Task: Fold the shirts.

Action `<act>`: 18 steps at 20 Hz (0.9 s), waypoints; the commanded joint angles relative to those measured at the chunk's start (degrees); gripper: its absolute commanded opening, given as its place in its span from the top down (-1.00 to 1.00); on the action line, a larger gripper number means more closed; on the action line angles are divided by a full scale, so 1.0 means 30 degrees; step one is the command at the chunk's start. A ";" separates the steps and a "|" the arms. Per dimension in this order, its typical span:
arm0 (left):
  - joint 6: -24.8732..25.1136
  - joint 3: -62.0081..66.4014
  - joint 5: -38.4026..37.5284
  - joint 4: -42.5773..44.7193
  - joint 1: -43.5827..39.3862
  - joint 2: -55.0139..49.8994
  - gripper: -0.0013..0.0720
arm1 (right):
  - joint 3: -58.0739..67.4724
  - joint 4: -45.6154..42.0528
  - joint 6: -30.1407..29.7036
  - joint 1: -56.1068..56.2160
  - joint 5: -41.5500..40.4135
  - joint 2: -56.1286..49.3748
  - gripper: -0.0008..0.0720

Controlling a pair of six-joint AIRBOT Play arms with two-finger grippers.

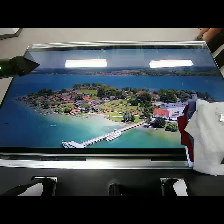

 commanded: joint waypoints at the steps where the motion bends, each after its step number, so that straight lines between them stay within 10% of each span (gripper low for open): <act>1: -0.0109 0.0131 -0.0109 -0.0007 0.0007 0.0022 0.87 | 0.1960 -0.0452 -0.2339 0.0000 -0.3585 0.0219 -0.64; 6: -0.1282 0.2929 0.2710 0.3446 -0.0750 -0.0007 0.88 | 1.1249 0.4670 -0.4299 0.2572 -1.1905 -0.0583 -0.49; 11: -0.7461 0.2331 -0.1027 1.7857 -0.4677 -0.1362 0.80 | 1.2364 0.4925 -0.2149 1.4375 -0.8553 -0.3985 -0.50; 13: -0.7672 -0.0481 -0.4182 1.6276 -0.4947 -0.1610 -0.74 | 1.2364 0.5151 -0.2106 1.7945 -0.3934 -0.6710 -0.59; 18: -0.8692 -0.8794 -0.1821 1.3974 -0.5034 0.1093 -0.92 | 1.2356 0.5865 -0.2339 2.0844 -0.2186 -1.0258 -0.59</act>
